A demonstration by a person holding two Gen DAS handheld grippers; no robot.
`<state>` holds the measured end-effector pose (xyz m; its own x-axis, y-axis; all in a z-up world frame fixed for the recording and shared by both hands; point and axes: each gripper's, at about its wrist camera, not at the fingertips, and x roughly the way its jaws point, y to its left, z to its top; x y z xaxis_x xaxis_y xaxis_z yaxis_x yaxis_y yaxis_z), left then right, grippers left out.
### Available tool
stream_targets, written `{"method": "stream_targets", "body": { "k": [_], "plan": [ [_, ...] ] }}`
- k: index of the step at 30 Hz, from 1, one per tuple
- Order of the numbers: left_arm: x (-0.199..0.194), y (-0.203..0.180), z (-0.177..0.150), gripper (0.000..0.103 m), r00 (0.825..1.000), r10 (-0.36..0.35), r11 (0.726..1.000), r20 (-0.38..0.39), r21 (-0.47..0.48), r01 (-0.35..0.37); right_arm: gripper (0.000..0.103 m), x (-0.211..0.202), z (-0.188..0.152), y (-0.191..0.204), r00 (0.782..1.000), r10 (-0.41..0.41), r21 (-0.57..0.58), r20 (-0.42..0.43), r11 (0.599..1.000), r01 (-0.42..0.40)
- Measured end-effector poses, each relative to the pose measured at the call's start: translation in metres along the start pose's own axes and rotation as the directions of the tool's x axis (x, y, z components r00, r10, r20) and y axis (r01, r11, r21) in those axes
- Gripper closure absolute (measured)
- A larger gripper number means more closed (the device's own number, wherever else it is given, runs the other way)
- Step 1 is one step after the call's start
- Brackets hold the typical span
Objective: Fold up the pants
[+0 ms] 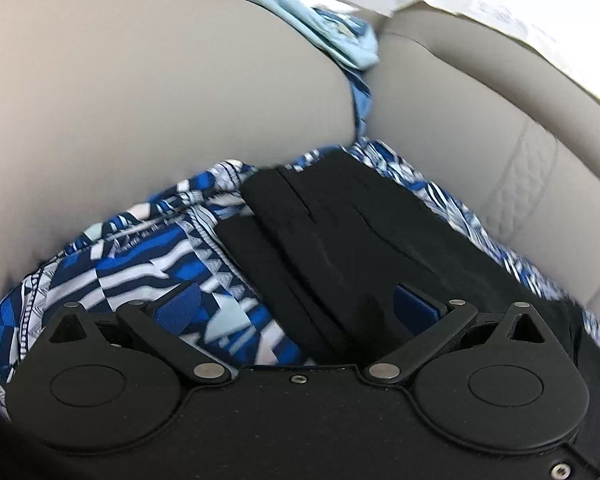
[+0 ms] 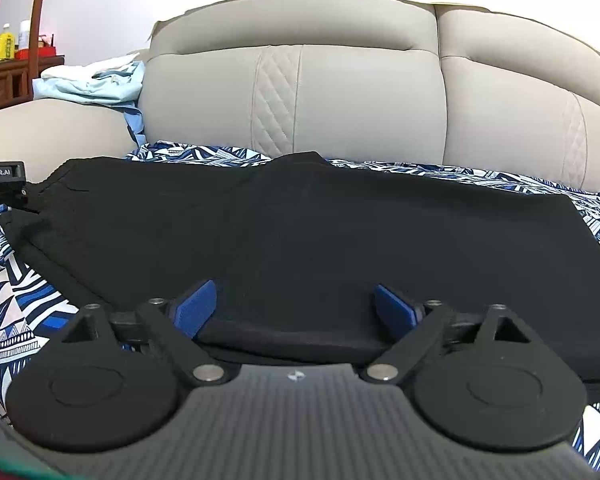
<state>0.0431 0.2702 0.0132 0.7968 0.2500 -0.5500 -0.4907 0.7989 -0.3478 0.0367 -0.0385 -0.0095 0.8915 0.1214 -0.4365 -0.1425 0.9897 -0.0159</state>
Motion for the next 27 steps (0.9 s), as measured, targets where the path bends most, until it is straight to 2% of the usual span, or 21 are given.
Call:
{"method": "stream_targets", "body": {
  "k": [3,10,11,12,14,16,17,19,21,23,26,27],
  "plan": [
    [0.009,0.004,0.008,0.0,1.0,0.009,0.999,-0.008,-0.035,-0.009,0.008,0.001,0.001,0.001,1.0,-0.001,-0.002,-0.002,1.0,0.001],
    [0.026,0.007,0.02,0.003,1.0,-0.03,0.995,0.005,-0.098,0.03,0.007,0.003,0.002,0.003,1.0,-0.005,0.0,-0.001,1.0,0.005],
    [0.025,0.007,0.021,0.023,0.999,-0.048,0.994,0.002,-0.103,0.048,0.007,0.003,0.002,0.003,1.0,-0.004,0.0,-0.002,1.0,0.004],
    [0.021,0.007,0.021,0.054,0.998,-0.062,0.992,0.013,-0.113,0.063,0.007,0.003,0.002,0.004,1.0,-0.004,0.0,-0.002,1.0,0.004],
    [0.014,0.008,0.019,0.072,0.999,-0.012,0.992,0.037,-0.121,0.017,0.007,0.003,0.002,0.004,1.0,-0.003,0.001,-0.004,1.0,0.003],
    [0.021,0.014,0.018,0.069,1.0,-0.002,0.987,-0.007,-0.162,0.001,0.007,0.003,0.002,0.003,1.0,-0.002,-0.001,-0.003,1.0,0.002],
    [0.023,0.018,0.017,0.065,1.0,-0.01,0.981,0.009,-0.196,0.011,0.007,0.004,0.001,0.003,1.0,-0.001,-0.001,-0.001,1.0,0.001],
    [0.027,0.017,0.02,0.053,1.0,-0.025,0.98,0.015,-0.199,0.028,0.007,0.004,0.001,0.003,1.0,0.0,-0.002,0.0,1.0,0.0],
    [0.032,0.014,0.022,0.029,0.998,-0.056,0.979,0.023,-0.194,0.06,0.006,0.004,0.002,0.002,1.0,0.004,-0.004,-0.004,1.0,-0.004],
    [0.038,0.01,0.024,0.027,0.998,-0.059,0.978,0.034,-0.199,0.065,0.006,0.003,0.006,-0.001,1.0,0.021,0.0,-0.015,1.0,-0.021],
    [0.045,0.004,0.026,0.066,0.999,0.01,0.982,0.041,-0.19,-0.002,0.006,-0.004,0.013,-0.016,0.997,0.07,0.043,-0.015,0.997,-0.07],
    [0.045,0.006,0.026,0.074,0.999,0.003,0.98,0.047,-0.2,0.007,0.006,-0.007,0.015,-0.022,0.997,0.081,0.05,-0.008,0.995,-0.081]
  ]
}}
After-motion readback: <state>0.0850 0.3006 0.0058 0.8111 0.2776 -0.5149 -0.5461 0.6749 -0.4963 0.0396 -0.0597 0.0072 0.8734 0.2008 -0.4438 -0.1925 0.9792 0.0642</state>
